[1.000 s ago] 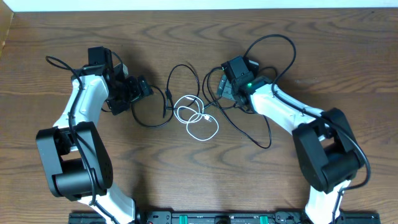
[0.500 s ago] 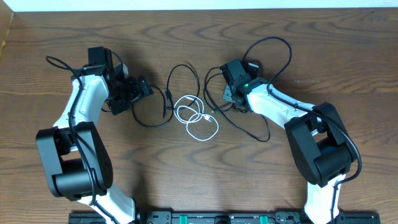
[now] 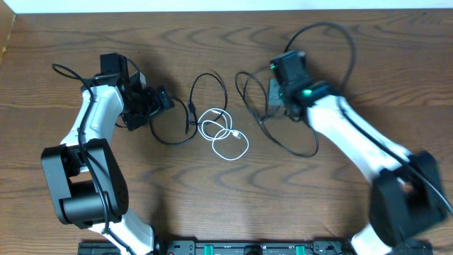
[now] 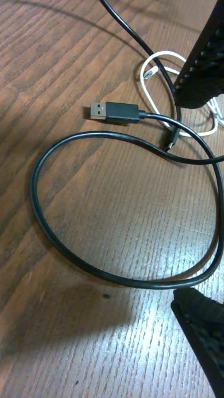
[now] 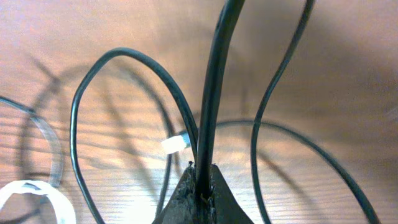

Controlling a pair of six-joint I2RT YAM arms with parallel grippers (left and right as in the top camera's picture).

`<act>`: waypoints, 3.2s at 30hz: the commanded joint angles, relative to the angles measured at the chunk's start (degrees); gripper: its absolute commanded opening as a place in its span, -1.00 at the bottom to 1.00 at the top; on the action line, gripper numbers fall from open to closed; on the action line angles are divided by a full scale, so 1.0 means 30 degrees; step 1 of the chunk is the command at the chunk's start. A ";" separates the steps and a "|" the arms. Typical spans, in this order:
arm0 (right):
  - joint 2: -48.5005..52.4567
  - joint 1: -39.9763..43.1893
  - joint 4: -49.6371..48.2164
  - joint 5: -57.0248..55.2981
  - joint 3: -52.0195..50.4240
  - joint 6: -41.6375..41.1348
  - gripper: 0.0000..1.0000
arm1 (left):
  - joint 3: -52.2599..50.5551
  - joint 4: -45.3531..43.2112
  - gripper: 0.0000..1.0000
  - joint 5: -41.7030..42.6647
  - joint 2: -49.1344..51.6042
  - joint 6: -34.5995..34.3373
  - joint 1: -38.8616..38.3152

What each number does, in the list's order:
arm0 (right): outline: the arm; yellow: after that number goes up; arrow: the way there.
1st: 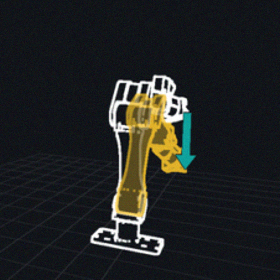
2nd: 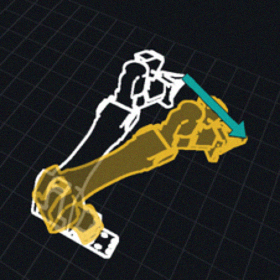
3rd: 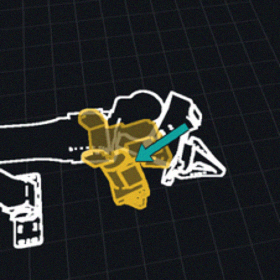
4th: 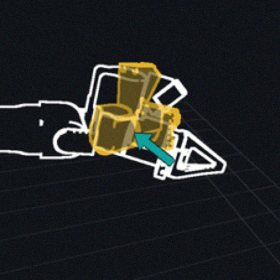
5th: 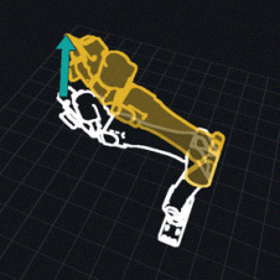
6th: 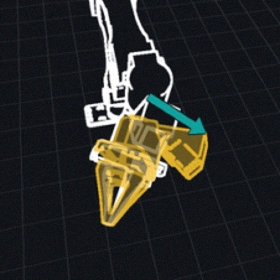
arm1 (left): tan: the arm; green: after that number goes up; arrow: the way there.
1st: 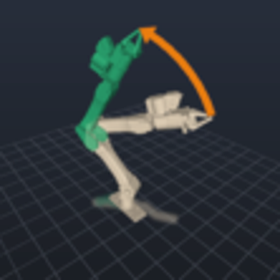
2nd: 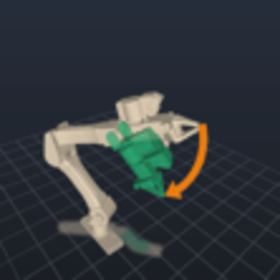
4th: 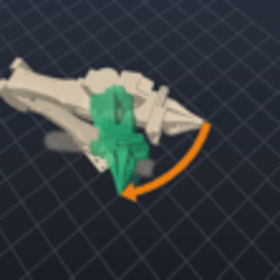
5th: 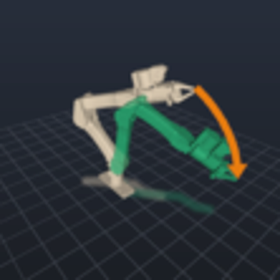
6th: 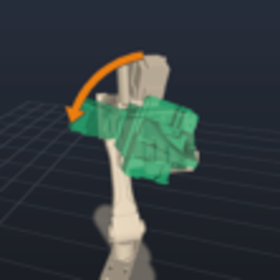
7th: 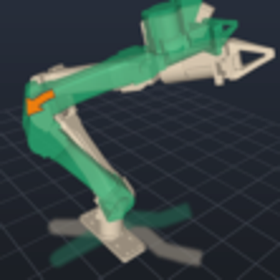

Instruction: Untangle cables

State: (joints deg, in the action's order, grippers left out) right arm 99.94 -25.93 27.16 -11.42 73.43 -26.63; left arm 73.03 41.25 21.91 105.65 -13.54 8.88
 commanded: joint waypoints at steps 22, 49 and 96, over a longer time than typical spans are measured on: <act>-0.9828 0.9486 -0.2645 -1.0506 0.0131 0.7694 -0.98 | -0.0204 -0.0044 0.96 -0.0189 -0.0131 -0.0109 -0.0029; 0.0393 2.1085 0.1377 -0.2397 0.0109 0.3701 -0.83 | -0.0204 -0.0066 0.96 -0.0189 -0.0131 -0.0109 -0.0080; -0.1064 2.1631 1.4491 0.2302 0.4452 -0.1195 -0.97 | -0.0204 -0.0058 0.96 -0.0189 -0.0131 -0.0109 -0.0102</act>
State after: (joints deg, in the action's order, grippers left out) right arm 97.01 38.79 69.78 2.55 88.14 -24.73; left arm 73.01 40.91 21.91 105.65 -13.54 8.86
